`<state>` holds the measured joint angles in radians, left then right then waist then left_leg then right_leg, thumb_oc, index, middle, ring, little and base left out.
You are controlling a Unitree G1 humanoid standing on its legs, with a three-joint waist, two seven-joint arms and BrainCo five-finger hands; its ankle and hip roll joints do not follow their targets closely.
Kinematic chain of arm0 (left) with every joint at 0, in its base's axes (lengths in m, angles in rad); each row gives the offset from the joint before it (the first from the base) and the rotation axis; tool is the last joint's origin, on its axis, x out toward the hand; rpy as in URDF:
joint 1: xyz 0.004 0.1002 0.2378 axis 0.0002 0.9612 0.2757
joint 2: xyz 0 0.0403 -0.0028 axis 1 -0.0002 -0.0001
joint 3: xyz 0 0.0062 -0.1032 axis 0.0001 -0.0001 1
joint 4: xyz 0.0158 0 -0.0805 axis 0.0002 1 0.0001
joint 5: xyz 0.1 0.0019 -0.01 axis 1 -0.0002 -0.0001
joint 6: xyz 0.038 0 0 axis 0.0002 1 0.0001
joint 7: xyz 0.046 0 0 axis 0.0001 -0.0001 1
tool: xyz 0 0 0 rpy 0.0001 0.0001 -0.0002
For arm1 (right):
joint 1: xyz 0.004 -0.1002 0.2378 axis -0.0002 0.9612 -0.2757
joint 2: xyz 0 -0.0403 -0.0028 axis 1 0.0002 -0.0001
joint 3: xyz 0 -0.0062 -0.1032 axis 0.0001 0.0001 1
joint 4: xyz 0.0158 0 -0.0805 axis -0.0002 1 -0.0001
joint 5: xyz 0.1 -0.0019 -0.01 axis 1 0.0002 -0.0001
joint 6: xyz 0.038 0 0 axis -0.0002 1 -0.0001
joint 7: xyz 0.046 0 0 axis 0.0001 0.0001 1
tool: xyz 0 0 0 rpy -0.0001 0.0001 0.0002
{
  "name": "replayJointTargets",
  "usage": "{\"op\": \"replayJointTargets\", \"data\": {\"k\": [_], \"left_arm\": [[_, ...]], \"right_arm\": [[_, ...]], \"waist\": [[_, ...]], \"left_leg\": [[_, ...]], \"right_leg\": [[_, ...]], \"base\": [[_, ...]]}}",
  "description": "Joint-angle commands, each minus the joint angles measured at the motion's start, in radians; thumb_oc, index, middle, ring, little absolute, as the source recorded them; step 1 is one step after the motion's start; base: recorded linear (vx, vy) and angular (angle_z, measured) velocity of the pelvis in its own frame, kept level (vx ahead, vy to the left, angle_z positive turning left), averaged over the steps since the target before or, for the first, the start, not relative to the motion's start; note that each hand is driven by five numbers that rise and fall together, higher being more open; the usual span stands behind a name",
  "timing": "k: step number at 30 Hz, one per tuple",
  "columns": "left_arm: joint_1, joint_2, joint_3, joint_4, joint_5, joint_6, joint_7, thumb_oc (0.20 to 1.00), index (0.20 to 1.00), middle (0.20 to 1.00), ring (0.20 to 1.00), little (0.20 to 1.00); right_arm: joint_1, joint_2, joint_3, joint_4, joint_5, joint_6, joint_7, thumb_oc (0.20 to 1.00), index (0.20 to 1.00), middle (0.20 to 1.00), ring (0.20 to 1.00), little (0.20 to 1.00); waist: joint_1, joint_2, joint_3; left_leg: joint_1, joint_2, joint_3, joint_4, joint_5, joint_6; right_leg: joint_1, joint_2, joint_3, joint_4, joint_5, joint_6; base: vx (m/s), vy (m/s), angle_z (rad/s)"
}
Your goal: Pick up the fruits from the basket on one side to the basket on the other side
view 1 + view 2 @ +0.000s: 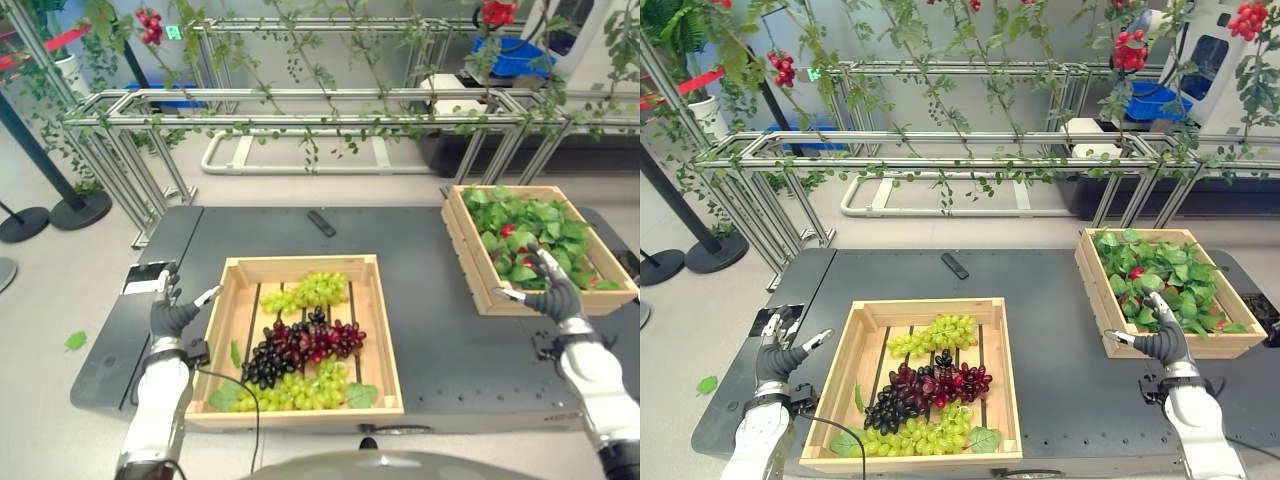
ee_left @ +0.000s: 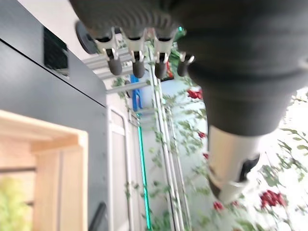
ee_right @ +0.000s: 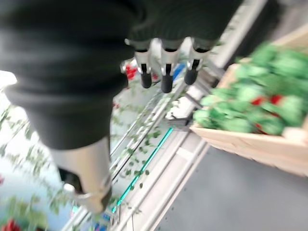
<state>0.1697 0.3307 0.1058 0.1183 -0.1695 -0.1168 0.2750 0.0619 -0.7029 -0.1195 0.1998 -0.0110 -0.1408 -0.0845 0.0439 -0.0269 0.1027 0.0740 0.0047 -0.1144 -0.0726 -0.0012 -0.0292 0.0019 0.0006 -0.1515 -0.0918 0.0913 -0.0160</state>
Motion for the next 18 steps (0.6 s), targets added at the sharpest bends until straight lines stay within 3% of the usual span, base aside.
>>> {"op": "replayJointTargets", "data": {"k": [1,7,18], "left_arm": [[-0.072,0.087,0.041,0.013,0.007,-0.045,0.017,1.0,1.0,1.0,1.0,1.0],[-0.135,0.12,0.019,0.035,-0.004,-0.055,0.036,1.0,1.0,1.0,1.0,1.0],[-0.179,0.134,0.021,0.054,-0.006,-0.068,0.073,1.0,1.0,1.0,1.0,1.0]], "right_arm": [[-0.158,-0.042,0.031,-0.019,-0.012,-0.03,0.004,1.0,1.0,1.0,1.0,1.0],[-0.297,-0.132,0.139,-0.01,-0.065,-0.015,0.015,1.0,1.0,1.0,1.0,1.0],[-0.471,-0.12,0.362,-0.027,-0.155,-0.006,0.072,1.0,1.0,1.0,1.0,1.0]], "waist": [[0.045,-0.059,0.046],[0.082,-0.074,0.117],[0.122,-0.075,0.157]], "left_leg": [[-0.016,-0.046,-0.002,-0.003,0.002,0.028],[-0.143,-0.073,-0.05,0.077,0.015,0.029],[-0.207,-0.088,-0.077,0.118,0.019,0.033]], "right_leg": [[0.037,-0.03,0.001,0.058,-0.064,0.092],[-0.058,-0.049,-0.053,0.126,-0.067,0.085],[-0.109,-0.061,-0.071,0.155,-0.071,0.081]], "base": [[-0.07,-0.019,0.2],[-0.12,-0.014,0.4],[-0.04,0.004,0.13]]}}
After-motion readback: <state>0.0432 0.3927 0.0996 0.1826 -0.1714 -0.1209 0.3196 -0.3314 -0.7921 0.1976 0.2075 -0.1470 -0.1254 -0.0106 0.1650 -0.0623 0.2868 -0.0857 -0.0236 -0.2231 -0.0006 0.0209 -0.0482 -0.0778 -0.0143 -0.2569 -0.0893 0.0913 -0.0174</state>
